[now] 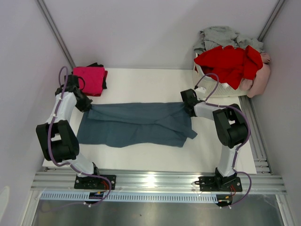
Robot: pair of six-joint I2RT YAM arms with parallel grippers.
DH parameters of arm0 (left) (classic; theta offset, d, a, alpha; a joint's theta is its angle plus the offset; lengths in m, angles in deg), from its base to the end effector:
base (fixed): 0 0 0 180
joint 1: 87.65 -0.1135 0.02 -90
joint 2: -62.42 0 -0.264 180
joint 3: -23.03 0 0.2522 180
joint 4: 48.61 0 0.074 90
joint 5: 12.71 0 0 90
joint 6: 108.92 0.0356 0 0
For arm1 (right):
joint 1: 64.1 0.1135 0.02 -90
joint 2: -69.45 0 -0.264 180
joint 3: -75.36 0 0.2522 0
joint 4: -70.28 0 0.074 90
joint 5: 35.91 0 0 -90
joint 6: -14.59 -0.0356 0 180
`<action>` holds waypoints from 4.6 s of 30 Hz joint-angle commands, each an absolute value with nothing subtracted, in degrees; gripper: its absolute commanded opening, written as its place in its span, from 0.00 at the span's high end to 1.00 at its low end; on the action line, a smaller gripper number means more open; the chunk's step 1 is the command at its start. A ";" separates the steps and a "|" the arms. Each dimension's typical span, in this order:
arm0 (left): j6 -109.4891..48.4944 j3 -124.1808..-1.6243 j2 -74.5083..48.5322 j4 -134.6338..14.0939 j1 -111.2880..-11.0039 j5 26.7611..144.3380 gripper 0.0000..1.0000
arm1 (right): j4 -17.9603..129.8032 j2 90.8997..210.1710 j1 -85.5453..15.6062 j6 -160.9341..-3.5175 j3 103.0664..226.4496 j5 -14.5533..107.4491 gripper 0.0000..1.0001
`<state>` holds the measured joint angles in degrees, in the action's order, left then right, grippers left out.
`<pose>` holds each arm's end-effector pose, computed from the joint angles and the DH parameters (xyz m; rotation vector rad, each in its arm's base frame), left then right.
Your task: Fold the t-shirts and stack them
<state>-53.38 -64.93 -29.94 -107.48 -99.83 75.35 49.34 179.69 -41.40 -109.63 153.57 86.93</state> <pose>0.3239 0.0711 0.2601 -1.0694 2.4535 -0.0784 0.3651 0.1318 0.1445 0.4578 2.2713 -0.2294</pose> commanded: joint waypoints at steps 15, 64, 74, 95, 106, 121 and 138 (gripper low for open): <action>-52.40 -65.44 -26.70 -106.58 -103.99 71.22 0.99 | 47.64 181.96 -43.44 -111.01 154.07 85.99 1.00; -52.40 -64.21 -30.13 -104.30 -105.14 72.54 0.98 | 55.81 176.77 -43.18 -104.77 155.13 69.56 0.74; -52.84 -62.98 -30.04 -103.68 -105.14 72.37 0.99 | 57.22 182.04 -42.21 -106.08 156.71 64.99 0.76; -52.14 -62.80 -29.95 -104.21 -105.14 70.43 0.99 | 46.59 184.60 -46.60 -111.88 158.47 71.14 1.00; -52.05 -63.86 -30.92 -104.56 -105.58 69.64 0.99 | 40.70 184.68 -51.00 -110.75 162.42 71.40 1.00; -52.14 -62.27 -31.89 -103.42 -105.58 70.87 0.80 | 43.69 183.80 -50.39 -106.61 162.69 68.15 0.84; -53.55 -58.06 -26.44 -93.60 -105.49 85.09 0.48 | 54.31 172.03 -43.80 -101.70 159.53 60.69 0.72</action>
<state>-53.20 -59.88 -29.15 -100.44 -105.12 76.82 48.13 176.83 -46.77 -104.86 159.27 64.77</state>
